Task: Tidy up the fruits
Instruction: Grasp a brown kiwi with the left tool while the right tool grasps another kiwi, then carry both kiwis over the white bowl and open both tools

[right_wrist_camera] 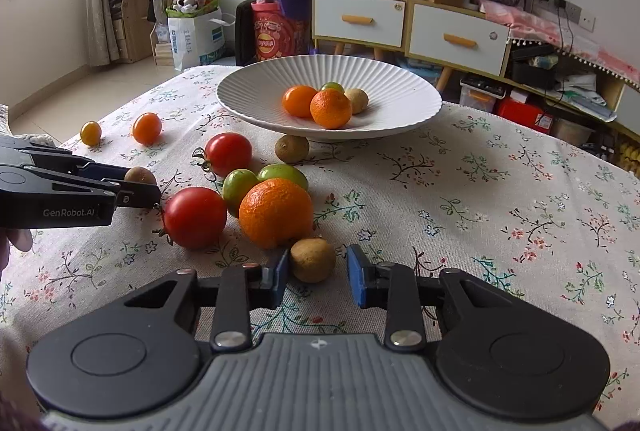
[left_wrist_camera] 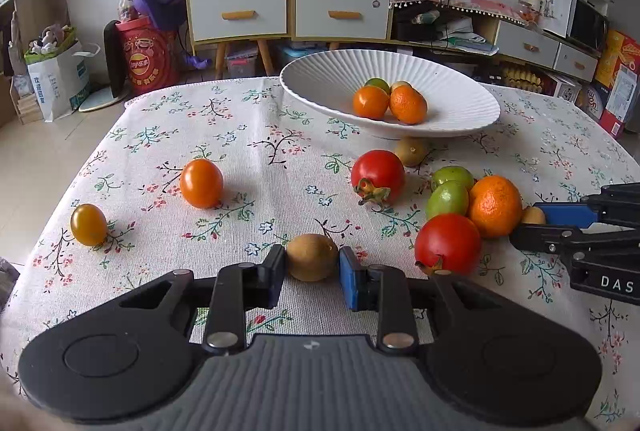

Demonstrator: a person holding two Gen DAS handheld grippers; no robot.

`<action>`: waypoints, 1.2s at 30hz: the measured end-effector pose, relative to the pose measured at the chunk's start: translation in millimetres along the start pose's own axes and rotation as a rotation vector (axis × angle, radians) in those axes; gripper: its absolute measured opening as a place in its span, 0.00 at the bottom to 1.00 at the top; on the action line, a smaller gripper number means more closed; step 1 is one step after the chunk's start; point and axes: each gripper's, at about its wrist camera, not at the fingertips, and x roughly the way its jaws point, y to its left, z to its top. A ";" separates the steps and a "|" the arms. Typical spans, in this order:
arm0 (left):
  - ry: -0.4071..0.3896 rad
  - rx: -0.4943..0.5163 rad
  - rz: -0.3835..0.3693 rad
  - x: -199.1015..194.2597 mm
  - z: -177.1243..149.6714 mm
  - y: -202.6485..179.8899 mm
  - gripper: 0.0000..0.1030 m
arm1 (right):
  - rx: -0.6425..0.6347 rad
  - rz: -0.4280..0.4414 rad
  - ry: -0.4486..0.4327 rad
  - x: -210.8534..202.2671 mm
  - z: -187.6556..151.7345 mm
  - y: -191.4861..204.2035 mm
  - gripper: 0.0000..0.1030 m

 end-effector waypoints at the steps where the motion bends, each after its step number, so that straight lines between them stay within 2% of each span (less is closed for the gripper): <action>1: 0.002 0.000 -0.001 0.0 0.4 0.1 0.28 | 0.004 0.000 0.000 0.0 0.5 -0.5 0.22; 10: 0.017 -0.015 0.000 -1.9 4.1 1.3 0.28 | 0.015 -0.002 -0.013 -3.6 5.3 -4.2 0.22; 21: -0.010 -0.019 -0.014 -12.1 14.5 -4.3 0.28 | 0.041 -0.007 -0.049 -11.0 17.4 -7.6 0.22; 36: -0.056 -0.084 -0.058 -13.9 47.1 -21.0 0.28 | 0.103 0.007 -0.116 -14.5 47.7 -11.3 0.22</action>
